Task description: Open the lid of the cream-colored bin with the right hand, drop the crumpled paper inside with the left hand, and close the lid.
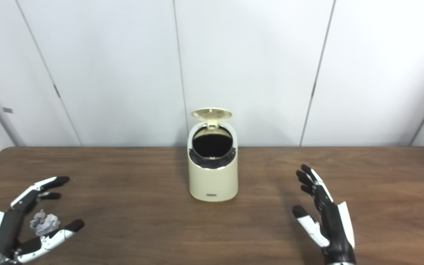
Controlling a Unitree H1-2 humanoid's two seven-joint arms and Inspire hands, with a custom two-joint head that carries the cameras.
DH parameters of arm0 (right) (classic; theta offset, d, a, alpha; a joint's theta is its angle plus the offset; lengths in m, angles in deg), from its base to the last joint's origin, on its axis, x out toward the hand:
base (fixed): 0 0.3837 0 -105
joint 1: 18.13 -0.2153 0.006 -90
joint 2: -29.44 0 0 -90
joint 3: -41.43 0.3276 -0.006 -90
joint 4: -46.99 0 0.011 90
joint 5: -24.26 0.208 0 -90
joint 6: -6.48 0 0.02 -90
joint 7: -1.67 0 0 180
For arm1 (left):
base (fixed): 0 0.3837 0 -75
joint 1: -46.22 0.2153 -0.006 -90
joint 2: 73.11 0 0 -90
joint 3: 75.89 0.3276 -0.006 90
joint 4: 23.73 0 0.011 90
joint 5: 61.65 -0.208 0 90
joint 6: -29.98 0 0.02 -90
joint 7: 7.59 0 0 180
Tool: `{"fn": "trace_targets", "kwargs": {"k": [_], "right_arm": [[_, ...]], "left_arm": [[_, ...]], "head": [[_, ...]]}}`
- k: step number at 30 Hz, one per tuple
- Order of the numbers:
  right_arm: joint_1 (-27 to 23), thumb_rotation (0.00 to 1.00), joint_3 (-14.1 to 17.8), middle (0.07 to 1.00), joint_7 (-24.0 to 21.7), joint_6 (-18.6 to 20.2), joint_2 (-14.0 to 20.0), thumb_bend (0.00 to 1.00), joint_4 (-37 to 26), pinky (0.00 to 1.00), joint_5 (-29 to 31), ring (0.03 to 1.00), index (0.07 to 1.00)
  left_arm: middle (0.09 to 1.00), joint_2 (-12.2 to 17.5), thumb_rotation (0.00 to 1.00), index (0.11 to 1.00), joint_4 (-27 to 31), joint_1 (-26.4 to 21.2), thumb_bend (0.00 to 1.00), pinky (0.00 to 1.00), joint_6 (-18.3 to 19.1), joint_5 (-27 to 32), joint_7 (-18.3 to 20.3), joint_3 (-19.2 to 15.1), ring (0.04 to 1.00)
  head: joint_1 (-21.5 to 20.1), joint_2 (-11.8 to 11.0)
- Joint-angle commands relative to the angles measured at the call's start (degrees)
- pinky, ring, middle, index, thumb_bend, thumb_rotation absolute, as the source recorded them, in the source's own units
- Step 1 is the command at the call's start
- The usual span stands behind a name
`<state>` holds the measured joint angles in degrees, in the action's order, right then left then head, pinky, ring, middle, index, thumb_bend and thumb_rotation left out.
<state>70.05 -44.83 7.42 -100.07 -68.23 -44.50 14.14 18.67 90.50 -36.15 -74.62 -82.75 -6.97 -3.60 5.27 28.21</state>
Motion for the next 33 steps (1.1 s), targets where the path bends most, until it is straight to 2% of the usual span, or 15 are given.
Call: {"fn": "trace_targets", "kwargs": {"k": [1,5,10,14,16,18,21,26,29,33], "right_arm": [[1.0,0.85,0.7,0.858,0.1,-3.0,1.3,0.81,1.2,0.83,0.4,0.861,0.896],[0.7,0.84,1.0,0.856,-0.1,-3.1,1.8,0.81,1.8,0.83,1.0,0.861,0.897],[0.4,0.82,1.3,0.859,-0.7,-3.7,2.3,0.79,2.6,0.84,2.8,0.865,0.897],[0.0,0.8,1.7,0.873,-1.4,-4.6,3.1,0.79,3.5,0.85,4.2,0.871,0.904],[0.0,0.8,1.9,0.875,-1.6,-4.2,3.5,0.78,3.3,0.86,4.1,0.877,0.905],[0.1,0.81,2.1,0.88,-1.8,-3.5,3.8,0.76,2.6,0.85,4.3,0.881,0.908],[0.2,0.8,2.4,0.882,-2.0,-2.5,4.1,0.76,1.6,0.86,4.6,0.886,0.903],[0.4,0.78,2.8,0.883,-3.4,-0.4,4.6,0.73,-0.4,0.84,6.4,0.884,0.9],[0.6,0.78,2.8,0.886,-4.2,0.3,5.0,0.72,-1.3,0.82,7.1,0.881,0.903],[0.6,0.78,2.9,0.869,-4.6,0.5,5.4,0.7,-2.2,0.77,7.2,0.861,0.892]], "left_arm": [[0.756,2.5,0.26,0.733,3.8,-0.4,0.89,0.63,-1.8,-4.5,-1.6,-1.9,0.747],[0.732,5.6,0.24,0.718,4.8,-0.1,0.93,0.59,-3.3,-6.2,-2.3,-4.4,0.714],[0.743,7.9,0.24,0.741,4.4,0.5,0.93,0.62,-3.0,-6.3,-2.1,-6.9,0.719],[0.73,8.6,0.24,0.725,2.7,1.2,0.96,0.59,-1.4,-7.1,-2.0,-8.5,0.701],[0.723,8.6,0.25,0.719,1.2,1.5,0.96,0.57,-1.9,-7.9,-2.5,-8.7,0.689],[0.719,8.0,0.24,0.717,-0.3,1.6,0.97,0.57,-1.8,-8.5,-3.0,-8.5,0.684],[0.74,6.6,0.31,0.729,-1.7,1.5,1.0,0.61,-1.2,-9.9,-3.8,-7.9,0.719],[0.795,5.2,0.35,0.778,-5.4,1.7,1.0,0.64,0.7,-11.8,-4.3,-5.7,0.77],[0.84,5.2,0.37,0.816,-8.0,1.4,1.0,0.67,2.0,-12.8,-4.4,-4.3,0.806],[0.834,5.7,0.42,0.821,-10.4,0.9,1.0,0.65,2.5,-14.3,-5.6,-2.9,0.789]], "head": [[0.3,0.0],[1.8,-0.2],[4.3,-0.4],[7.1,-0.6],[8.3,-0.7],[9.8,-0.6],[11.1,-0.5],[14.1,-0.6],[15.1,-0.5],[16.1,-0.4]]}}
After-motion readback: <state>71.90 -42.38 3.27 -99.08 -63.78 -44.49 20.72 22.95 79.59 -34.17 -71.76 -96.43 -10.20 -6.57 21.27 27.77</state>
